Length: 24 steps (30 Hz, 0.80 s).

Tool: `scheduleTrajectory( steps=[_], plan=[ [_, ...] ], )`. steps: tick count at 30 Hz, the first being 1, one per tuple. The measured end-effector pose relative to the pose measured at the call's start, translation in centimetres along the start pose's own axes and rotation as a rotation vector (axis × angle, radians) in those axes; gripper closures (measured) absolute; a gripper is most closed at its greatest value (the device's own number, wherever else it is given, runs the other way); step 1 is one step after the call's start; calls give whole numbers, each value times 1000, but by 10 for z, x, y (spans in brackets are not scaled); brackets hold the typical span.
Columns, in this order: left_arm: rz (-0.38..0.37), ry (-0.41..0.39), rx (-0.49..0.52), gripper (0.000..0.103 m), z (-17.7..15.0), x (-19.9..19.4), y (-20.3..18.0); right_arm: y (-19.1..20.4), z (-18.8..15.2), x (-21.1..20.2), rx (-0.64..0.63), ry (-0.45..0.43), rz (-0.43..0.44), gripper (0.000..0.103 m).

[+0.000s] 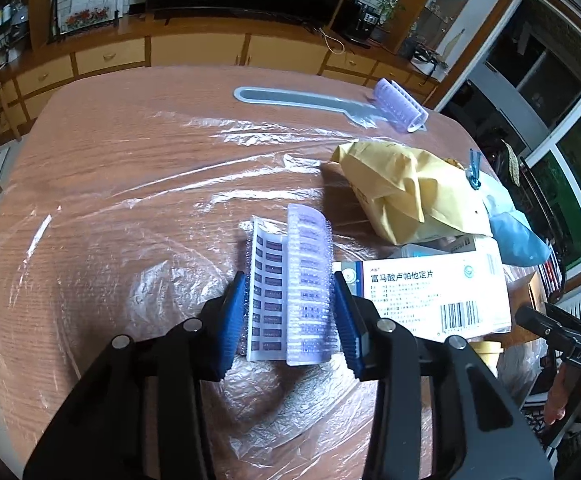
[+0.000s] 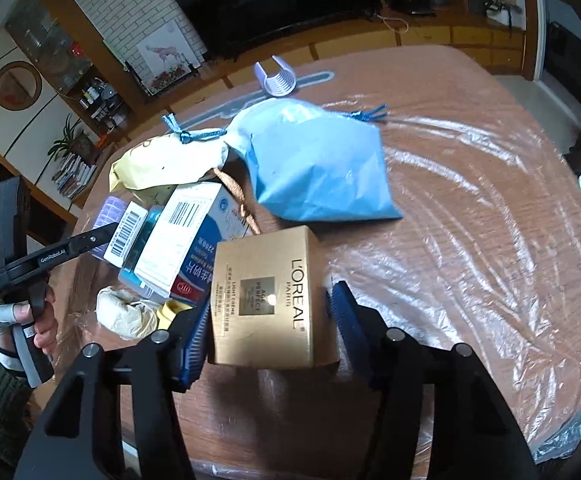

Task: Collect trash
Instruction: 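Carry the blister strip and L'OREAL box over the black trash bin with both grippers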

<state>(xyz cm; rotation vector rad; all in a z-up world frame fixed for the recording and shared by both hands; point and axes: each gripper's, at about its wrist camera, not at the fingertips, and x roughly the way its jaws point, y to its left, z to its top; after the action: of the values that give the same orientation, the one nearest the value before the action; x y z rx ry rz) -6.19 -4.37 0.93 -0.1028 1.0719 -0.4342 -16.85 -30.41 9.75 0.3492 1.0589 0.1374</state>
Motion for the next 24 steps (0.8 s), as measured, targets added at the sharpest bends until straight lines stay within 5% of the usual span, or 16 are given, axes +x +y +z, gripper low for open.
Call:
scheduleTrajectory(
  steps=[9,24],
  plan=[
    [69,-77,13,60,0,-27,-5,-1,6,-13,-22,-40,-16,57],
    [38,-173,33,60,-17,-84,-18,7,2,-47,-46,-73,65,57]
  ],
)
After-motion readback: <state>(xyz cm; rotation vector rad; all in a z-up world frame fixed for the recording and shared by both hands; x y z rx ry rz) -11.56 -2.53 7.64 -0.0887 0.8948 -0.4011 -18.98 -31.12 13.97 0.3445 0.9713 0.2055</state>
